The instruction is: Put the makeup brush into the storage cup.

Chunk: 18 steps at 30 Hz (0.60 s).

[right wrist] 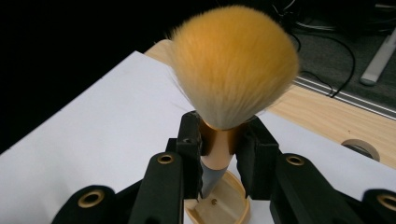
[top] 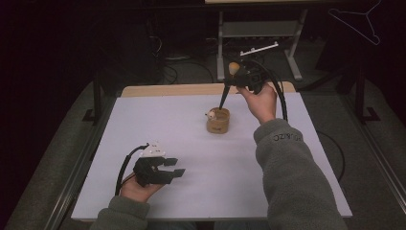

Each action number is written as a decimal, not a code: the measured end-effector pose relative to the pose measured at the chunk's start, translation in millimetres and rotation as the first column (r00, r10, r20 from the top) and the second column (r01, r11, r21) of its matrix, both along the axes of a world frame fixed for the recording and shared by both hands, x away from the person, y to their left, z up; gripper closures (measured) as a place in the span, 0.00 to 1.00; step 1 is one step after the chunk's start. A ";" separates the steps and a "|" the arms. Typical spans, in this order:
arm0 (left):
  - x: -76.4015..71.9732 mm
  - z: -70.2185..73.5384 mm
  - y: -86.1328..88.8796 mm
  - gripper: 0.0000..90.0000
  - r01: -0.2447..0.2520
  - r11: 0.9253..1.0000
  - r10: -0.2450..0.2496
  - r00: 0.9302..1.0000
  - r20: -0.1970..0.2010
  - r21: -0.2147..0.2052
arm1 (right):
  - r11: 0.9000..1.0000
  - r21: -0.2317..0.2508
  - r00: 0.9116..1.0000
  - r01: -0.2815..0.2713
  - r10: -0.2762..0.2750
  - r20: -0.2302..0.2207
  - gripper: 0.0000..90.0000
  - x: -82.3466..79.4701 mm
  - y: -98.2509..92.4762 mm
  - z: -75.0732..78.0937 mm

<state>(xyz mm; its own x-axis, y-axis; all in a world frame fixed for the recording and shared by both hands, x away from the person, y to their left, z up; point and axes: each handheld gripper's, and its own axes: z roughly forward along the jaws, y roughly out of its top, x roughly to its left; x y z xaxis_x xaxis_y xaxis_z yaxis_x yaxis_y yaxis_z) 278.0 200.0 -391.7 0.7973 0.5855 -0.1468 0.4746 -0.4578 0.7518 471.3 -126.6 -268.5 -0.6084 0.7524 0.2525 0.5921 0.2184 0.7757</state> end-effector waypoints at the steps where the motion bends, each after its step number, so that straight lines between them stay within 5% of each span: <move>1: 0.4 0.2 0.9 0.54 0.004 1.000 -0.004 1.000 0.003 0.005 | 1.000 -0.006 1.000 0.000 0.000 0.000 0.79 0.7 0.7 -2.1; 18: 1.7 1.2 5.8 0.52 -0.011 1.000 0.011 1.000 0.006 -0.002 | 0.998 -0.047 0.999 0.040 -0.041 -0.012 0.79 5.7 6.6 -27.2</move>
